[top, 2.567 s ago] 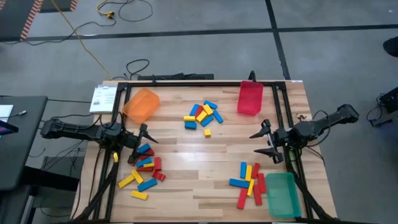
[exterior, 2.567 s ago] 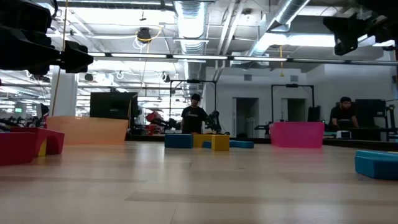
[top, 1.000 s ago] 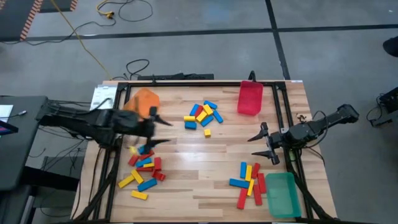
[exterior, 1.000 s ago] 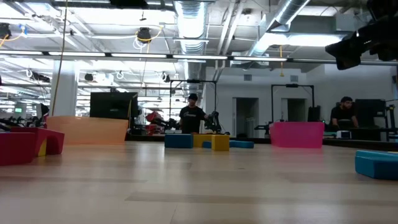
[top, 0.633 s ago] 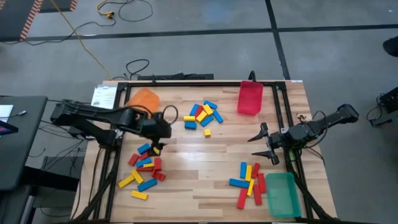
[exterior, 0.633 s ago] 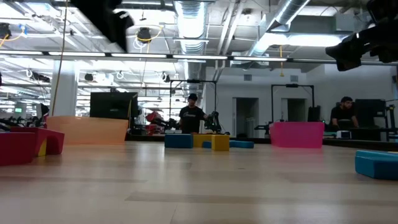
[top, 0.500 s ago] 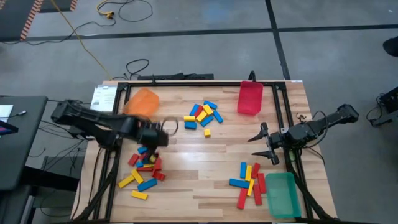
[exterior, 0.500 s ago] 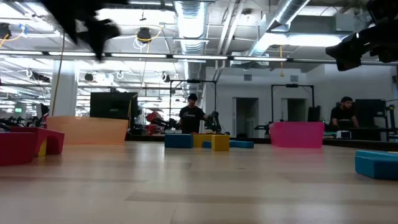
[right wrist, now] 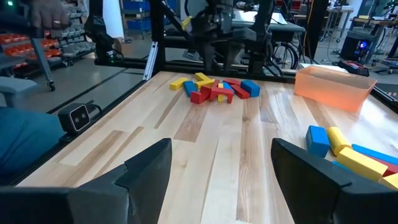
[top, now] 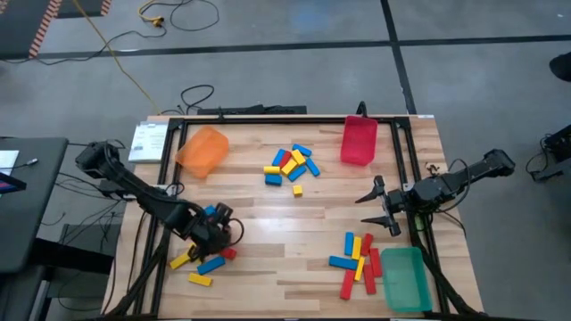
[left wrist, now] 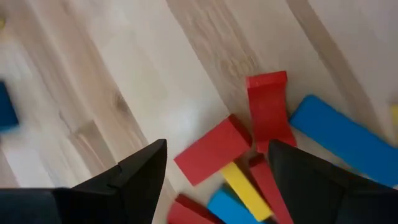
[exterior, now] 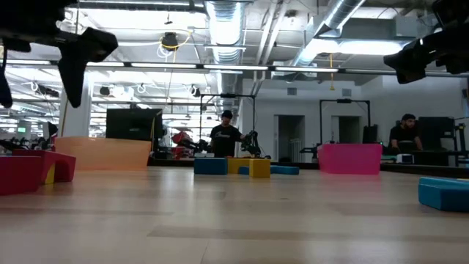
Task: Sort blocks
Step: Put the red block into the orange bin
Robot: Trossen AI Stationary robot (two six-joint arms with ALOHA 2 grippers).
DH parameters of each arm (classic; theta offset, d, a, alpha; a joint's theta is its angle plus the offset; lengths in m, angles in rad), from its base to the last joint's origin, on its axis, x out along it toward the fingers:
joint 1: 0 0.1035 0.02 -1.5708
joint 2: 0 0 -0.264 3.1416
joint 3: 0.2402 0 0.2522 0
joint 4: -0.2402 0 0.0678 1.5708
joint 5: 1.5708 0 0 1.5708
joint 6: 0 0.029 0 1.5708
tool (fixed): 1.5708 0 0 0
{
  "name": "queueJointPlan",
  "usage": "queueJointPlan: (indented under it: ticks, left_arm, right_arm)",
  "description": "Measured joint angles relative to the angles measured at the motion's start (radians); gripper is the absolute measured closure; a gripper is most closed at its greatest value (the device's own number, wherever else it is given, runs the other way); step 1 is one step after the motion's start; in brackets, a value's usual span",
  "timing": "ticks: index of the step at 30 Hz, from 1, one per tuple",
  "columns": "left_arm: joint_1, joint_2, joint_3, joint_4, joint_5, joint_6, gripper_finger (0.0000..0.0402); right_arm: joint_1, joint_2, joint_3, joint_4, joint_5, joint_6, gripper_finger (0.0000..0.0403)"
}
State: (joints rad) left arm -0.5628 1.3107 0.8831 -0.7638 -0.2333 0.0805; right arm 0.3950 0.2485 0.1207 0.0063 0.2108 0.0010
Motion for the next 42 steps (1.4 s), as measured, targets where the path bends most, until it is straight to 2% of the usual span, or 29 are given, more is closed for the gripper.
queueJointPlan:
  ticks: [5,10,17,20,24,28,31,34,42]
  left_arm:
    - [0.007,0.032,-0.018,0.011,0.013,0.129,0.0127]
    - [0.013,0.133,-0.018,0.017,0.022,0.269,0.0127]
    - [0.042,0.264,-0.013,0.022,-0.038,0.408,0.0133]
    - [0.067,0.287,0.006,-0.003,-0.018,0.414,0.0154]
    - [0.101,0.302,0.028,-0.006,0.047,0.422,0.0203]
    - [0.126,0.299,0.059,-0.01,0.051,0.434,0.0257]
    - [0.142,0.299,0.064,-0.013,0.051,0.453,0.0279]
    - [0.156,0.299,0.064,-0.018,0.051,0.455,0.0279]
    - [0.185,0.299,0.064,-0.016,0.054,0.401,0.0222]
  right_arm:
    - [0.0,0.0,0.0,0.0,0.0,0.0,0.0113]
    - [0.0,0.0,0.0,0.0,0.0,0.0,0.0113]
    - [0.0,0.0,0.0,0.0,0.0,0.0,0.0113]
    - [0.0,0.0,0.0,0.0,0.0,0.0,0.0113]
    - [0.0,0.0,0.0,0.0,0.0,0.0,0.0113]
    - [0.0,0.0,0.0,0.0,0.0,0.0,0.0113]
    - [0.0,0.0,0.0,0.0,0.0,0.0,0.0113]
    - [0.0,0.0,0.0,0.0,0.0,0.0,0.0113]
    - [0.0,0.0,0.0,0.0,0.0,0.0,0.0113]
